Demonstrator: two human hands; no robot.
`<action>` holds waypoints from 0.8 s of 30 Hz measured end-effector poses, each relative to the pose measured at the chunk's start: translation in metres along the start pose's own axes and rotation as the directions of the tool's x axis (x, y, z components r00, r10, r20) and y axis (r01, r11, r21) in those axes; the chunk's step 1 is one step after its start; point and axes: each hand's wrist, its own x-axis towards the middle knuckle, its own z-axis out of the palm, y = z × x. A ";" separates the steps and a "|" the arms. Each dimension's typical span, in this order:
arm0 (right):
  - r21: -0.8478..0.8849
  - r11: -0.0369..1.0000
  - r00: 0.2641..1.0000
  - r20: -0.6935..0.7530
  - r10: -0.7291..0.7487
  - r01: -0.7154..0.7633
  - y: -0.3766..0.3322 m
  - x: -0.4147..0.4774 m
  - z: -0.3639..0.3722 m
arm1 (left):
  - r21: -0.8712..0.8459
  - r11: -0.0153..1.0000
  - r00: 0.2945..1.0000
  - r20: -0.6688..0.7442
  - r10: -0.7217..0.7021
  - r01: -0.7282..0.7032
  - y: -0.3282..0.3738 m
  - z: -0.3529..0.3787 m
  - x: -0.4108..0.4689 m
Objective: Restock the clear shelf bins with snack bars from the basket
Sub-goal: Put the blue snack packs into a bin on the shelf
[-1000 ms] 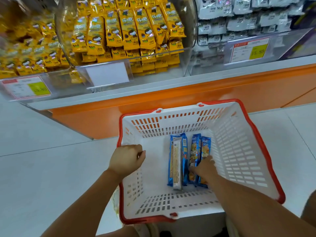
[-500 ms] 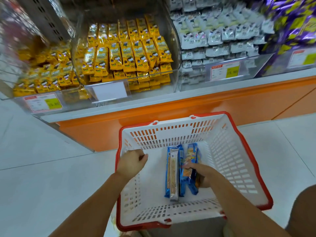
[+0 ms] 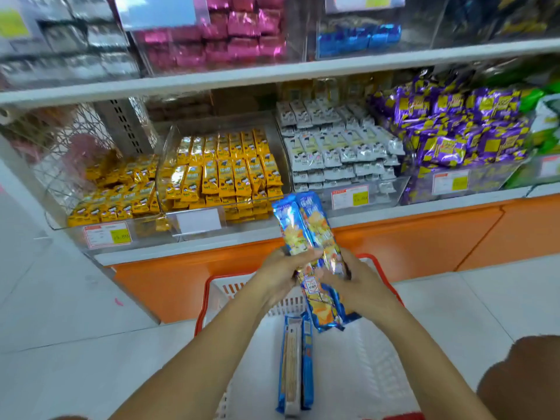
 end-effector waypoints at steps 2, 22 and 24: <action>0.027 0.992 0.993 -0.008 -0.122 0.122 -0.023 0.001 -0.011 | -0.010 0.998 0.998 -0.017 0.061 -0.061 0.024 0.009 -0.007; -0.706 0.652 0.729 -0.289 -0.621 0.275 -0.120 -0.025 -0.023 | -0.008 0.964 0.961 -0.076 0.264 -0.266 0.159 0.073 -0.055; -0.708 0.657 0.698 -0.334 -0.634 0.258 -0.137 -0.023 -0.032 | 0.002 0.959 0.958 -0.020 0.285 -0.285 0.178 0.083 -0.057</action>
